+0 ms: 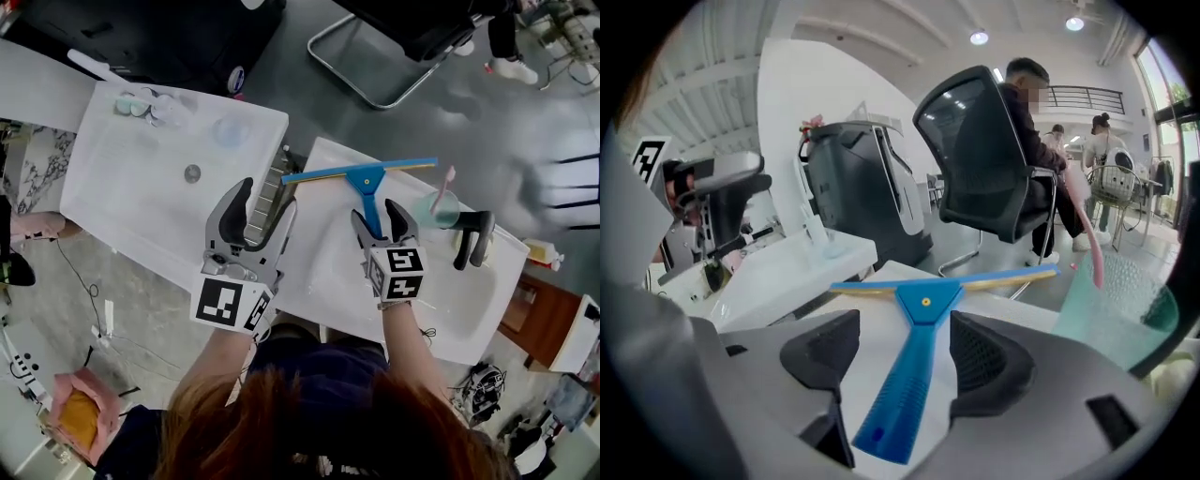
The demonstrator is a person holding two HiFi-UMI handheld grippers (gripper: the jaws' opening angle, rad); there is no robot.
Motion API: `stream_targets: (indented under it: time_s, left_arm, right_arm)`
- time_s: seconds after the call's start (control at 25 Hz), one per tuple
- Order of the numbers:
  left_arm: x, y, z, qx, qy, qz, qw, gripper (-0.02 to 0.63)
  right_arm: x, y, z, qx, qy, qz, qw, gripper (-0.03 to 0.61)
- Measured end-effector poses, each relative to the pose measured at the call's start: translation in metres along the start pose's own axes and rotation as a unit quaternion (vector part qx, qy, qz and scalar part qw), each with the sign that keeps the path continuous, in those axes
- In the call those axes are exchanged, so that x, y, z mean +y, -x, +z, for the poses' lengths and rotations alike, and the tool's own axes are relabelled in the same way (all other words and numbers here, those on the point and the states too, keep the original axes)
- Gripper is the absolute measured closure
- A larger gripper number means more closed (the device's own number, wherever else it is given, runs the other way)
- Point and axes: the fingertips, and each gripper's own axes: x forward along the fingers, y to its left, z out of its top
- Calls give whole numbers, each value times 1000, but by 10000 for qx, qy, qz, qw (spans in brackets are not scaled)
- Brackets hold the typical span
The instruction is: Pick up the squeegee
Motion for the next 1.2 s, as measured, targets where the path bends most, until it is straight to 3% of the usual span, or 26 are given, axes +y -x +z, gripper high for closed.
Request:
stream_targets:
  time_s: [0.28,0.48,1.04,1.2]
  left_arm:
    - [7,3,-10,105,39,60,9999,348]
    - [13,5,-12,142,69,108,9998,348]
    - [15,12,-10,98,79,188,9997,348]
    - [15,13,-8,75,58,213,9997,348]
  right_arm:
    - [-5,-20,-30,515,-7,-218,9984,284]
    - [-6,-22,-37,688,-69,-275,9972,366]
    - [-14,-19,-41,557,-784,-186,9952,417]
    - [-16,-14,-40,470,-763,-209,9958,419]
